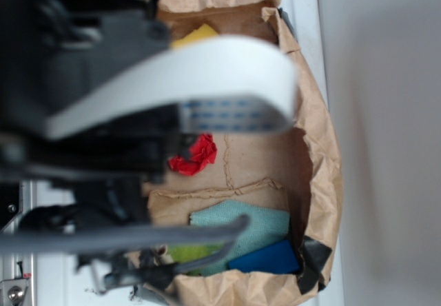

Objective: Grab the rock.

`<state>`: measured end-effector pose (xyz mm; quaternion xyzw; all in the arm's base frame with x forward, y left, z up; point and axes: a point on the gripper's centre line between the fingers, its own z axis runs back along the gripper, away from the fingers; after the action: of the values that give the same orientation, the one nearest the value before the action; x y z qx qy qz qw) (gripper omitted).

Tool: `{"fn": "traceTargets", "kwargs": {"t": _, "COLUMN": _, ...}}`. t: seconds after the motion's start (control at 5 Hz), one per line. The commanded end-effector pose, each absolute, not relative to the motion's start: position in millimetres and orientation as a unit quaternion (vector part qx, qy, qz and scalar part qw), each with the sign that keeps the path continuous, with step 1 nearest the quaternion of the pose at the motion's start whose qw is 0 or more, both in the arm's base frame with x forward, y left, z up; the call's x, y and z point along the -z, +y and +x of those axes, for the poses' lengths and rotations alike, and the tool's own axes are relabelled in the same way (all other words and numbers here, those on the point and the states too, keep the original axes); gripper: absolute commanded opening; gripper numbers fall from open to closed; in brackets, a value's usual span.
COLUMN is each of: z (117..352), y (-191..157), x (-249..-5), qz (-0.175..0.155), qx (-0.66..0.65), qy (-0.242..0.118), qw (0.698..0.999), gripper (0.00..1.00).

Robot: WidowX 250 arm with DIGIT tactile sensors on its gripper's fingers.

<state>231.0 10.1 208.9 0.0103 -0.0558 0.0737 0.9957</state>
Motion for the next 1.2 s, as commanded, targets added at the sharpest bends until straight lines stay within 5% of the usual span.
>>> {"fn": "traceTargets", "kwargs": {"t": 0.0, "z": 261.6, "y": 29.7, "x": -200.8, "qz": 0.032, "qx": -0.101, "qy": -0.078, "qw": 0.991, "gripper": 1.0}}
{"fn": "traceTargets", "kwargs": {"t": 0.4, "z": 267.1, "y": 40.5, "x": -171.0, "qz": 0.052, "qx": -0.118, "qy": -0.089, "qw": 0.988, "gripper": 1.0}}
{"fn": "traceTargets", "kwargs": {"t": 0.6, "z": 268.9, "y": 57.2, "x": -157.4, "qz": 0.028, "qx": -0.098, "qy": -0.073, "qw": 0.992, "gripper": 1.0}}
{"fn": "traceTargets", "kwargs": {"t": 0.8, "z": 229.8, "y": 64.7, "x": -144.7, "qz": 0.007, "qx": -0.068, "qy": -0.047, "qw": 0.997, "gripper": 1.0}}
{"fn": "traceTargets", "kwargs": {"t": 1.0, "z": 248.7, "y": 70.9, "x": -128.8, "qz": 0.012, "qx": -0.045, "qy": -0.026, "qw": 0.999, "gripper": 1.0}}
